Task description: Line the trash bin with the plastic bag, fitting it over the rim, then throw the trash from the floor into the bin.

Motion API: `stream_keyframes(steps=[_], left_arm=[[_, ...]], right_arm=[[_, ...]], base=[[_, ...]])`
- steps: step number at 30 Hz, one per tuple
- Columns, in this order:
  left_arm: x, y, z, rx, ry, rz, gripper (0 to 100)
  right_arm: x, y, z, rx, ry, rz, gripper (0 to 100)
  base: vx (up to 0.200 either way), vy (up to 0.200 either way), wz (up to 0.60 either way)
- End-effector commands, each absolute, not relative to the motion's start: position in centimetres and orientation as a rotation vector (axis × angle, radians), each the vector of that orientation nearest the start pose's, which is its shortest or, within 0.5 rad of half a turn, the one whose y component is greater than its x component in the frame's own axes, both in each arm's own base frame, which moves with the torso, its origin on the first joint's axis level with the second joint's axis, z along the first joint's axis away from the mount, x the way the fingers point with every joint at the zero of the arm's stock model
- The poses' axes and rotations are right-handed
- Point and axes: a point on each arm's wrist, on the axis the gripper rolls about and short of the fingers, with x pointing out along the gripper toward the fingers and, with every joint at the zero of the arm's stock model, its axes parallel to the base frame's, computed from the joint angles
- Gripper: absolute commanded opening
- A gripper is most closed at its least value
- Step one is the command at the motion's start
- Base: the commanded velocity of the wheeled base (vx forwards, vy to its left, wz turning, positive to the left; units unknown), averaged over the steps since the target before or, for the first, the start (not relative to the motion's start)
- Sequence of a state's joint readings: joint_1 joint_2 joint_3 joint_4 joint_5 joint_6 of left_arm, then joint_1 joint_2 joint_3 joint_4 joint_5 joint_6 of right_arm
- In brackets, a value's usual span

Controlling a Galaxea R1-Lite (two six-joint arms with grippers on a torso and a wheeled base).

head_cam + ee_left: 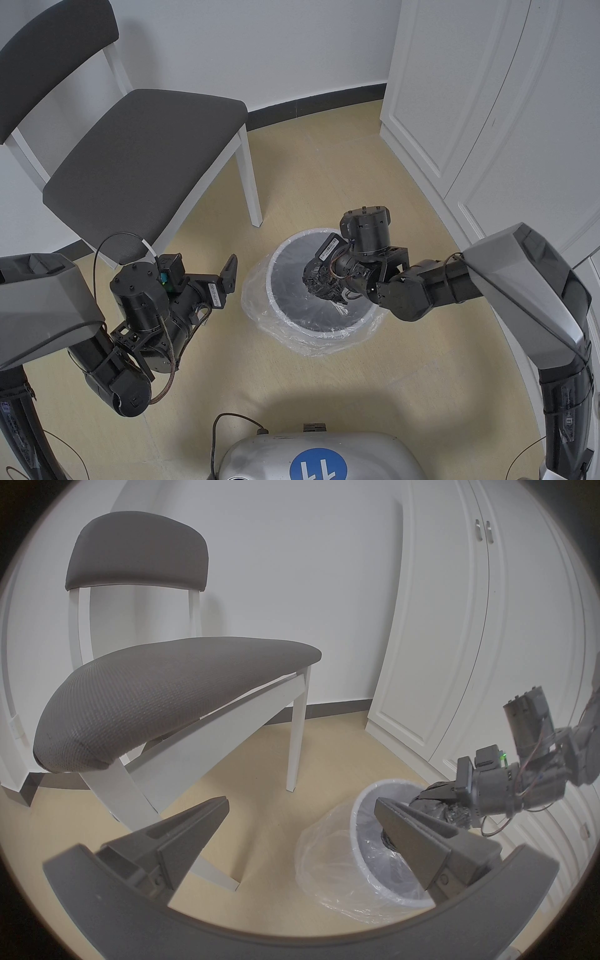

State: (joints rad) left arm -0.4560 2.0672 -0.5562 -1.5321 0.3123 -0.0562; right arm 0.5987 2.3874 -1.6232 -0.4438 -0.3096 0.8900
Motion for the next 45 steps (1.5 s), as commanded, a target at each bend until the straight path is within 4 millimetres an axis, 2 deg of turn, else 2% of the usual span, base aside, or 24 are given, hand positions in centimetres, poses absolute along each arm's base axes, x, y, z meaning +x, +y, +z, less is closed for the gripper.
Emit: stream_keyframes(steps=[1, 5, 16, 24, 29, 36, 45], left_arm=[[30.0, -13.9, 9.7, -0.066, -0.019, -0.142, 100], [29.9, -13.8, 9.8, -0.066, -0.020, -0.142, 100], [29.9, -13.8, 9.8, -0.068, -0.023, -0.140, 100], [30.1, -13.5, 10.0, -0.069, -0.028, -0.131, 100], [30.1, -13.5, 10.0, -0.069, -0.028, -0.131, 100], [30.1, -13.5, 10.0, -0.070, -0.029, -0.131, 100], [30.1, -13.5, 9.9, -0.069, -0.028, -0.131, 100]], right_arm=[[39.8, 27.1, 13.5, 0.752, 0.406, 0.161, 0], [39.8, 27.5, 12.3, 0.752, 0.471, 0.168, 0], [41.6, 27.9, 8.2, 0.741, 0.518, 0.133, 0], [43.3, 26.7, 6.9, 0.763, 0.527, 0.103, 0], [43.8, 26.8, 6.2, 0.785, 0.543, 0.095, 0], [43.9, 27.0, 6.0, 0.789, 0.539, 0.095, 0], [44.8, 26.1, 5.9, 0.799, 0.523, 0.077, 0]], base=[[0.000, 0.000, 0.00], [0.000, 0.000, 0.00], [0.000, 0.000, 0.00], [0.000, 0.000, 0.00], [0.000, 0.000, 0.00], [0.000, 0.000, 0.00], [0.000, 0.000, 0.00]])
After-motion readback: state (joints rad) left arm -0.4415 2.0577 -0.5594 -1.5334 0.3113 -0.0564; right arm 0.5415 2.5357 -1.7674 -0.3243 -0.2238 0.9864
